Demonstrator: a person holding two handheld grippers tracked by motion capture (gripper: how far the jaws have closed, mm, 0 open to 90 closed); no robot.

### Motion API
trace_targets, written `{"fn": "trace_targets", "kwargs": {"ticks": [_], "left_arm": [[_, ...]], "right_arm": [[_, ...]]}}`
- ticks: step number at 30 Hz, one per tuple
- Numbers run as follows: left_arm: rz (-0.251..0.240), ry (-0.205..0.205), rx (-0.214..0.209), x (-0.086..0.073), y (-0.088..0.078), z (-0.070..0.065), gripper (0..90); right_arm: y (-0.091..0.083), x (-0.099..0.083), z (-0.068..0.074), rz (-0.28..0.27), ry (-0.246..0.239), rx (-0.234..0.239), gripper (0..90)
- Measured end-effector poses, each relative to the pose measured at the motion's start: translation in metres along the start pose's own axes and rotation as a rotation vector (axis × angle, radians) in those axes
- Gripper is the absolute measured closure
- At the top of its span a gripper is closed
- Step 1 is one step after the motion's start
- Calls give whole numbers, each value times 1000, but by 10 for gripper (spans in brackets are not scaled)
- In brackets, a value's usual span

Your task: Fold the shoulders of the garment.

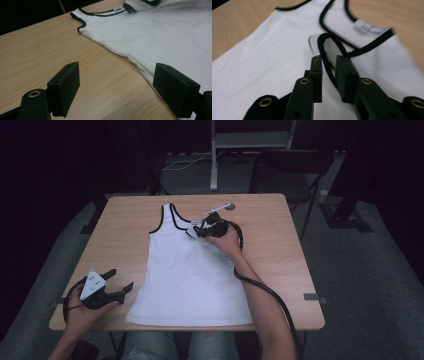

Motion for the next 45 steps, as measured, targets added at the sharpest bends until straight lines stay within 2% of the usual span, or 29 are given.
{"fn": "trace_targets", "kwargs": {"ticks": [3,4,5,7,10,13,15,16,17,19,20,22,23,27,31,33,35,37,39,42,45], "left_arm": [[-3,2,0,0,0,0,216],[-3,2,0,0,0,0,216],[-2,1,0,0,0,0,216],[-2,1,0,0,0,0,216],[-3,2,1,0,0,0,216],[-3,4,2,0,0,-1,216],[-2,6,1,0,0,-1,216],[-1,6,2,0,0,-1,216],[-1,10,2,0,0,-1,216],[-1,10,2,0,0,-1,216],[-1,10,2,0,0,-1,216],[2,12,2,0,0,-1,216],[2,12,2,0,0,-1,216],[6,17,2,0,1,-2,216],[6,20,2,0,0,-2,216],[6,19,2,0,1,-2,216],[7,21,1,0,1,-2,216],[6,23,1,0,1,-2,216],[6,23,0,0,1,-2,216],[7,21,0,0,1,-2,216],[6,25,0,0,1,-2,216]], "right_arm": [[-3,-10,11,31,-39,66,694],[-3,-10,11,31,-39,66,694],[-4,-13,13,43,-46,85,684],[-8,-17,14,63,-68,93,662],[-18,-21,13,86,-77,104,646],[-31,-21,9,87,-74,100,625],[-41,-20,2,72,-69,59,623],[-47,-19,-4,59,-70,9,623],[-58,-17,-18,53,-90,-144,625],[-68,-16,-33,49,-89,-277,619],[-68,-16,-33,49,-89,-277,619],[-76,-17,-48,56,-100,-379,619],[-78,-18,-52,61,-100,-397,618],[-77,-21,-62,79,-115,-390,600],[-71,-22,-63,104,-138,-368,596],[-67,-24,-63,120,-150,-362,616],[-65,-27,-65,135,-146,-360,699],[-64,-29,-67,137,-133,-368,761],[-66,-30,-71,119,-101,-374,788],[-69,-31,-76,96,-55,-392,797],[-71,-33,-81,68,14,-383,788]]}}
Point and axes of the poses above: each handheld gripper's, and its own axes: y roughly forward along the jaws, x roughly out of its top, z roughly to its left, the point moved 3 cm from there along y, roughly forward along the jaws, and after that the axes turned 5 degrees about -z, right-handed, at the moved point
